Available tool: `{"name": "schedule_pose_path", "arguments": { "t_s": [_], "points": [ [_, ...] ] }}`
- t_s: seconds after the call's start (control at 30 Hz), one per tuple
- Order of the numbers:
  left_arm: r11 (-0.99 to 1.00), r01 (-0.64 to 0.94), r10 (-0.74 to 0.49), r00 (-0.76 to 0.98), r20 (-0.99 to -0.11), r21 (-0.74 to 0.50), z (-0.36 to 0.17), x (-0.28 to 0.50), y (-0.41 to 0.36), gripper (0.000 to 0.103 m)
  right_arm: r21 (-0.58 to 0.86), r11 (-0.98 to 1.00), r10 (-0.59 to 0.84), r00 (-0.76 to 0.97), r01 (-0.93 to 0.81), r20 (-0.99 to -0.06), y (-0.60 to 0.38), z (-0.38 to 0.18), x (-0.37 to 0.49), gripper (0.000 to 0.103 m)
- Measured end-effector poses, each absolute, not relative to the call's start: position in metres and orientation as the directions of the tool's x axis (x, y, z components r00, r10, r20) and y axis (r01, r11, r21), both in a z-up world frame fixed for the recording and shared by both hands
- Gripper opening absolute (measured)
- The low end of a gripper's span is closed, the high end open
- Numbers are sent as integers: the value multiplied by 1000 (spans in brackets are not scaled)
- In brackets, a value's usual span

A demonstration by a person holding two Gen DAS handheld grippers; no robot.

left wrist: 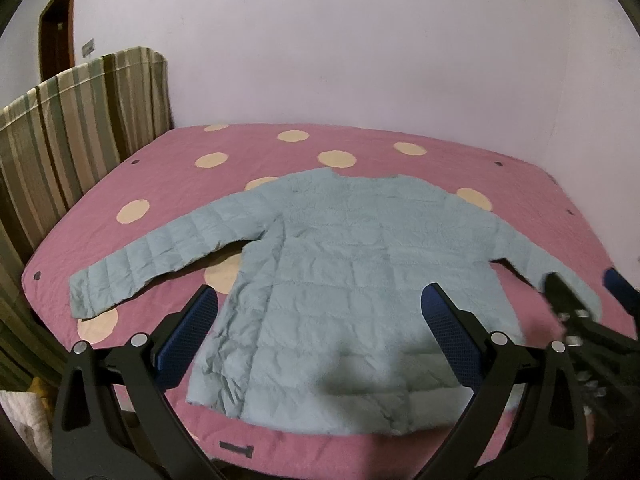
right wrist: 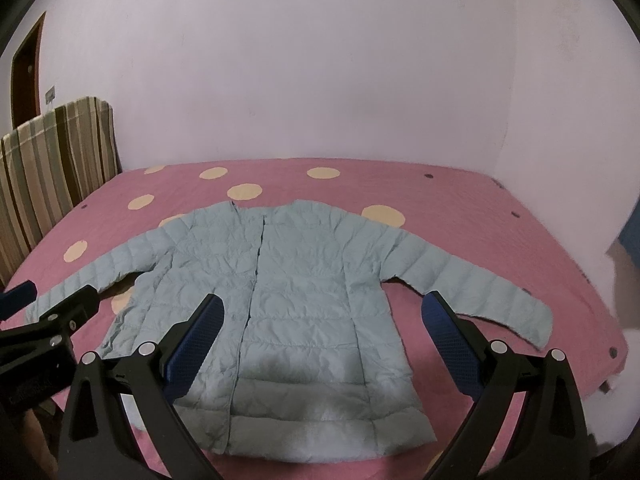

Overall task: Fold large clothes
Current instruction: 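Grasp the jacket sleeve with the right gripper and lift it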

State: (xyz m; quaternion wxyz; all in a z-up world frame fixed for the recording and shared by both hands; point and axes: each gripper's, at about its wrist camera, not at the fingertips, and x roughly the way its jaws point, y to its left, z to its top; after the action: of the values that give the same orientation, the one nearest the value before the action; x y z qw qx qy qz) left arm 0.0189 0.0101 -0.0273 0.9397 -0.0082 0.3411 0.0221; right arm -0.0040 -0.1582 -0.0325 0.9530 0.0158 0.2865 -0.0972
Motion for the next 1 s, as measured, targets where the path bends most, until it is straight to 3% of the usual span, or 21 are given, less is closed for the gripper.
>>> {"name": "schedule_pose_path", "arguments": {
  "t_s": [0.2, 0.4, 0.47, 0.5, 0.53, 0.67, 0.77, 1.0],
  "points": [
    [991, -129, 115, 716, -689, 31, -64, 60, 30, 101, 36, 968, -188, 812, 248, -552, -190, -60, 15, 98],
    [974, -221, 178, 646, -742, 41, -107, 102, 61, 101, 127, 918, -221, 751, 375, -623, -267, -95, 45, 97],
    [966, -254, 204, 633, -747, 49, -119, 115, 69, 101, 157, 872, -268, 719, 464, -641, -303, -105, 50, 82],
    [962, -267, 217, 625, -749, 56, -123, 119, 72, 101, 157, 856, -284, 702, 492, -653, -316, -109, 51, 59],
    [958, -281, 229, 616, -753, 61, -129, 124, 76, 101, 153, 831, -308, 671, 535, -674, -333, -116, 52, 53],
    [945, -321, 253, 588, -769, 66, -143, 138, 90, 101, 240, 734, -316, 631, 636, -708, -394, -136, 44, 55],
    [935, -340, 283, 562, -777, 94, -151, 146, 95, 101, 299, 614, -359, 596, 730, -718, -450, -150, 23, 69],
    [920, -366, 323, 509, -798, 138, -167, 156, 101, 101, 410, 415, -338, 556, 812, -759, -524, -187, -8, 69]
  ]
}}
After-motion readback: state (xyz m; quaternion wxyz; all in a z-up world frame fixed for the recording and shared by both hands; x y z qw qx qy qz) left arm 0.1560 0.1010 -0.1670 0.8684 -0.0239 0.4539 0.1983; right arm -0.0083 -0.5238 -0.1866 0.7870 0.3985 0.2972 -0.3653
